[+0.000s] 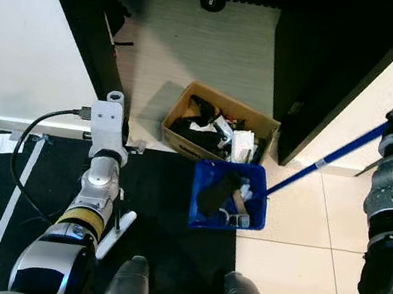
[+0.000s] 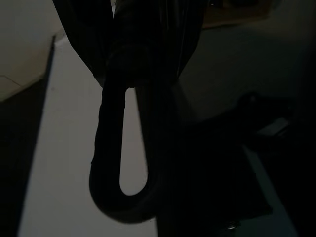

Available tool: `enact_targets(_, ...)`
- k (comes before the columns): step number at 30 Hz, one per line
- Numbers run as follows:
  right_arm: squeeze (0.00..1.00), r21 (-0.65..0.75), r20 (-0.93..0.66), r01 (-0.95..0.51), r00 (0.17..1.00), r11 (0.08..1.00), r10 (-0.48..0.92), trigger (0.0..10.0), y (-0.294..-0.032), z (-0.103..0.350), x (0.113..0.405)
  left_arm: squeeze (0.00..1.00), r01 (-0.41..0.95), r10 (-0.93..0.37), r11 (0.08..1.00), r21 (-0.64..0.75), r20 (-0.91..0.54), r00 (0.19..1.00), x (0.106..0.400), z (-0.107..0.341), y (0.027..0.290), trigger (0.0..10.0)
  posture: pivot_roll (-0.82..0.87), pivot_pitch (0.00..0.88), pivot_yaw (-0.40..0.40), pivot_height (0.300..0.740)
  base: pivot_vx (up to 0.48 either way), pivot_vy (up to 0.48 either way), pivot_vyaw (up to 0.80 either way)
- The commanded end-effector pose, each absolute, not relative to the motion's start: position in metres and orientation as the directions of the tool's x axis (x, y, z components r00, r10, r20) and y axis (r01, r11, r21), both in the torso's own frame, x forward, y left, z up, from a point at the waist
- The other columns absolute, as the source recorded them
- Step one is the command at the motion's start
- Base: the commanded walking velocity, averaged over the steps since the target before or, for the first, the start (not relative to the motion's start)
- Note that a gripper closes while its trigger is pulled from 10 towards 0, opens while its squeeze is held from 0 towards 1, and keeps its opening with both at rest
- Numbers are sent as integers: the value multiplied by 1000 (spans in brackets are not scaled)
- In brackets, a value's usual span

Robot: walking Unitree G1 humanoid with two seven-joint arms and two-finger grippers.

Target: Sweep floor

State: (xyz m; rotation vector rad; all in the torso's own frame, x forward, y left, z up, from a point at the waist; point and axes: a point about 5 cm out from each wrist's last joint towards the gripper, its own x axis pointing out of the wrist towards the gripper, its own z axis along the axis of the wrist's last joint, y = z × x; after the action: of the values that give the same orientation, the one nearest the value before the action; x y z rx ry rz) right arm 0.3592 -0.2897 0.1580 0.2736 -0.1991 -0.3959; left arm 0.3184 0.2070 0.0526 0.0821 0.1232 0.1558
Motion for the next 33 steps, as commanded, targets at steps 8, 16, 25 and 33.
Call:
enact_targets(8,0,370,231,415,825,831,-515,10000,-311,188,357,0,-110,120,991,77,-147,982,314,45,202,10000,-27,52,-25,740,0,0,0)
enact_targets(16,0,373,304,343,833,862,-463,10000,-299,204,364,0,-104,112,992,73,-119,987,316,49,203,10000,-23,63,-26,740,239,0,0)
enact_targets(25,0,375,324,318,835,871,-445,10000,-294,211,369,0,-108,115,992,67,-106,988,316,51,204,10000,-16,66,-32,740,400,0,0)
enact_targets(33,0,376,331,307,837,874,-436,10000,-291,213,370,0,-109,114,992,62,-103,988,315,51,203,10000,-14,70,-34,740,423,0,0)
